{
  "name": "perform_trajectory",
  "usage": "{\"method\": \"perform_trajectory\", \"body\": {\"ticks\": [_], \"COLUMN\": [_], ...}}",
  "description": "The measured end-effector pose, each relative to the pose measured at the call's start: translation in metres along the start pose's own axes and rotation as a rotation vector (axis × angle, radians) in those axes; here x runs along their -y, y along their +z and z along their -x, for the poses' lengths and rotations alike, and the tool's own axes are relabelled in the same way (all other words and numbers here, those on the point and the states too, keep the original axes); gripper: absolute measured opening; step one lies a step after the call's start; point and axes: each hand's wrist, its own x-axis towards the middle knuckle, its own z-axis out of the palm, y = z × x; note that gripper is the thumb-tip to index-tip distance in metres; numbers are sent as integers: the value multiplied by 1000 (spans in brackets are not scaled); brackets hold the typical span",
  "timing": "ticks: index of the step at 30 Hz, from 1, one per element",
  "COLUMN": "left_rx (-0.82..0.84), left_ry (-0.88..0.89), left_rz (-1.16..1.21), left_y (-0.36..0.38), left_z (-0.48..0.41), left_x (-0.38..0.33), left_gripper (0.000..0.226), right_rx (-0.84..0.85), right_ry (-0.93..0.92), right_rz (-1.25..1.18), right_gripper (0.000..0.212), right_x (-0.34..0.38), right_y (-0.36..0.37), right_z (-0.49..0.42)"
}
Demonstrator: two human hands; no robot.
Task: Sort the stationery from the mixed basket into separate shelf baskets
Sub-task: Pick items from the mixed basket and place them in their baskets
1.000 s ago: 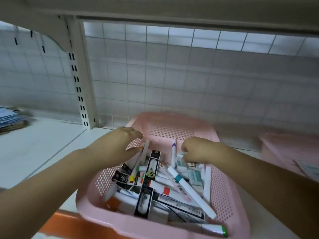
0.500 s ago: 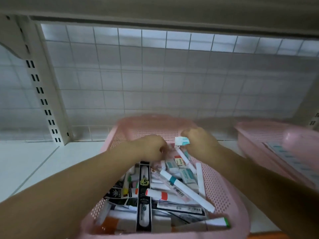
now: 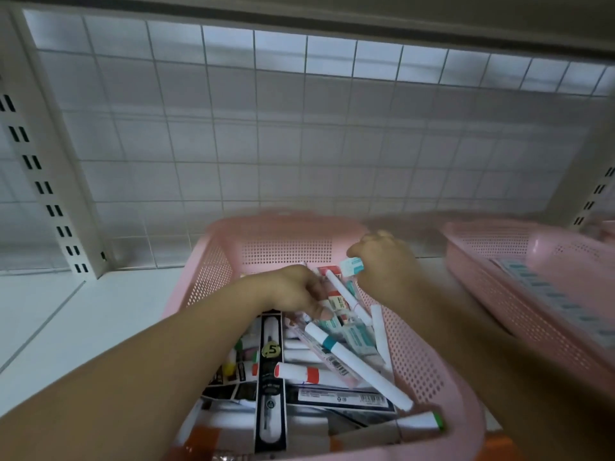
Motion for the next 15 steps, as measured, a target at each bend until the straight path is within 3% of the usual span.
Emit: {"method": "perform_trajectory", "body": {"ticks": [8,12,15], "left_rx": [-19,-239,-390], "left_ry": [67,81,129], "left_rz": [224,311,582], "left_y": [2,-11,-21], "left_z": [11,17,22], "left_x": [-12,-10,-9], "left_gripper": [30,37,45], "right_rx": [-112,-222,-309], "right_ry": [41,93,120], "right_rz": [-272,-418,-501], "right_gripper": [39,37,34], "right_x": [-8,-11,-12], "right_y": [5,3,0], "right_z": [-1,1,2]}}
